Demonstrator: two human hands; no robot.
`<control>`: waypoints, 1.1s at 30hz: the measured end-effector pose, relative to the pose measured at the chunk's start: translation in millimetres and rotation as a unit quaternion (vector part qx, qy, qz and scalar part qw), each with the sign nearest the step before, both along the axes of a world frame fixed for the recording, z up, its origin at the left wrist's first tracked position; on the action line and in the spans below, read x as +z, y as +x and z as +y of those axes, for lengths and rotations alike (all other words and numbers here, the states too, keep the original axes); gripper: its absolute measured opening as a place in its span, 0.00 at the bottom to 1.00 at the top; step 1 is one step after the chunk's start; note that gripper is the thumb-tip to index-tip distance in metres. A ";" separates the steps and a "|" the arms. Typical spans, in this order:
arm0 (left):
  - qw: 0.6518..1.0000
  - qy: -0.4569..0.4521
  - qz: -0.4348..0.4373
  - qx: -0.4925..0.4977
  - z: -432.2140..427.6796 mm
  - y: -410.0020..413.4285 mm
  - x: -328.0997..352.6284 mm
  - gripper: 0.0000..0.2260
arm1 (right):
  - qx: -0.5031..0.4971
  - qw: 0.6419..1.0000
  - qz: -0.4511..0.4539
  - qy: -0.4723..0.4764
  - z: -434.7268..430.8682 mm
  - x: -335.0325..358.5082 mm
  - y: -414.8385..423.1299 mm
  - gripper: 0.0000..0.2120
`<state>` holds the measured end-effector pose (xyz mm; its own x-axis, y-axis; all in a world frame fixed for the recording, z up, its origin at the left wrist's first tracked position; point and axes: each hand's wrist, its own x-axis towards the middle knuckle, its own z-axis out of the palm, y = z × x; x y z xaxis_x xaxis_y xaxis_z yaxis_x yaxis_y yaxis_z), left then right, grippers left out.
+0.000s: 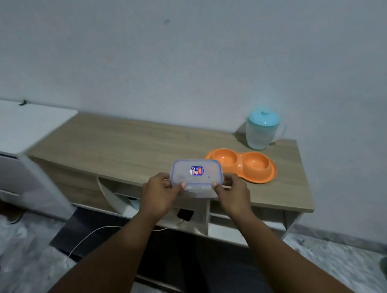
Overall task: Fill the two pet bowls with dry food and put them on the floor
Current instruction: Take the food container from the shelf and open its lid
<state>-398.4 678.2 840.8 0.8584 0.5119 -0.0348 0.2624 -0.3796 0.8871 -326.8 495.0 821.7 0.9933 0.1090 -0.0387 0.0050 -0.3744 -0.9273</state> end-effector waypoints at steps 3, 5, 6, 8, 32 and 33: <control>1.000 0.008 0.013 0.007 32.3 30.1 1.0 0.11 | 0.005 1.000 0.009 -0.007 31.1 -1.7 31.2 0.21; 0.999 0.019 0.028 0.000 54.9 53.6 -4.2 0.12 | 0.004 1.000 0.024 -0.014 53.0 -7.8 54.6 0.22; 0.999 0.022 0.036 -0.002 65.5 65.9 -7.8 0.12 | -0.002 0.999 0.033 -0.016 63.5 -12.1 65.6 0.22; 0.998 0.023 0.057 0.001 86.2 89.4 -17.4 0.13 | -0.016 0.999 0.047 -0.022 85.1 -23.7 84.5 0.21; 0.914 -0.250 0.306 -0.095 200.6 195.5 -77.4 0.09 | -0.016 0.944 0.329 -0.015 148.8 -53.0 173.0 0.16; 0.907 -0.260 0.316 -0.102 202.7 196.9 -78.6 0.09 | -0.013 0.940 0.342 -0.009 148.0 -52.8 174.0 0.16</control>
<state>-201.5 880.9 762.2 0.6583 0.1174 -0.7436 0.7517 -0.0503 0.6576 -152.8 643.0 768.9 0.7383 0.0789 -0.6698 -0.5982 -0.3821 -0.7044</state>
